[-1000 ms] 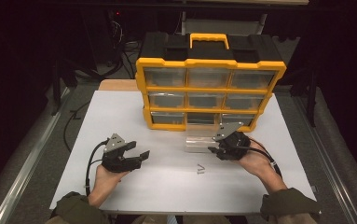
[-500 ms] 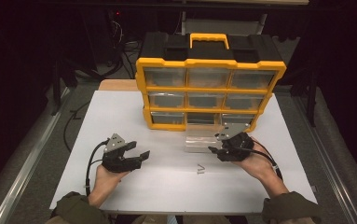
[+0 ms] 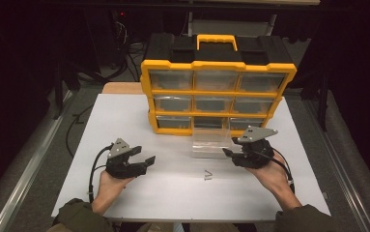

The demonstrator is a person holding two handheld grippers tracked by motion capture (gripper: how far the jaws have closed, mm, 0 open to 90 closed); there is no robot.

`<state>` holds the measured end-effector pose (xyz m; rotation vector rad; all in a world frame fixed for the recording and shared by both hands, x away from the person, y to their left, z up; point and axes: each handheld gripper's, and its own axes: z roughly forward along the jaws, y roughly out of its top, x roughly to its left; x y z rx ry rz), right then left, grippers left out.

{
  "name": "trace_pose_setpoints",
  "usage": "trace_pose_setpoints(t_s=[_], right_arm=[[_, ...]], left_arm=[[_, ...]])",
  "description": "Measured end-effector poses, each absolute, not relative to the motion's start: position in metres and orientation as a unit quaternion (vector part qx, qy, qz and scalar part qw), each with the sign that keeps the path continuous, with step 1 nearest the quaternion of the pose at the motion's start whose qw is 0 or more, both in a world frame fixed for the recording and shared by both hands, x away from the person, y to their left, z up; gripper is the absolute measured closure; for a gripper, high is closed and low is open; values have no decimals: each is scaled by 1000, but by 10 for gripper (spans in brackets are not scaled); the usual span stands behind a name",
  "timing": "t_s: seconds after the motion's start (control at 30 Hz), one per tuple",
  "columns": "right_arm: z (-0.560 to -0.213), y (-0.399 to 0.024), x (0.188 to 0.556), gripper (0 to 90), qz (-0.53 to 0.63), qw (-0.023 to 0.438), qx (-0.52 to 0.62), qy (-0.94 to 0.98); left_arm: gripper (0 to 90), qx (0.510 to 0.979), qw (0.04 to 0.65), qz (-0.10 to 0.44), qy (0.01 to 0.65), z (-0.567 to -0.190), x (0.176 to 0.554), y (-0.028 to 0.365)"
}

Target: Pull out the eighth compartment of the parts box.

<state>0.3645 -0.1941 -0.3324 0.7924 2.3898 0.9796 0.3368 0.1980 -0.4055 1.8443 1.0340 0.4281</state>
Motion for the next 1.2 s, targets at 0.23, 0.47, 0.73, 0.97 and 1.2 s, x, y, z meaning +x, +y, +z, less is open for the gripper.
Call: trace_pose_setpoints(t_s=[0.23, 0.47, 0.73, 0.97, 1.2], right_arm=[[-330, -201, 357, 520, 375, 218, 313, 845], [-329, -209, 349, 496, 402, 199, 349, 822], [-328, -212, 335, 480, 424, 192, 360, 808], [-331, -218, 322, 480, 439, 202, 371, 793], [-344, -221, 317, 480, 443, 199, 381, 787]], left_arm=[[325, 752, 476, 175, 421, -405, 337, 197], [325, 752, 477, 176, 420, -405, 337, 197], [326, 756, 472, 189, 412, -404, 335, 195], [325, 759, 468, 199, 406, -404, 334, 194], [325, 760, 467, 206, 402, -404, 334, 194]])
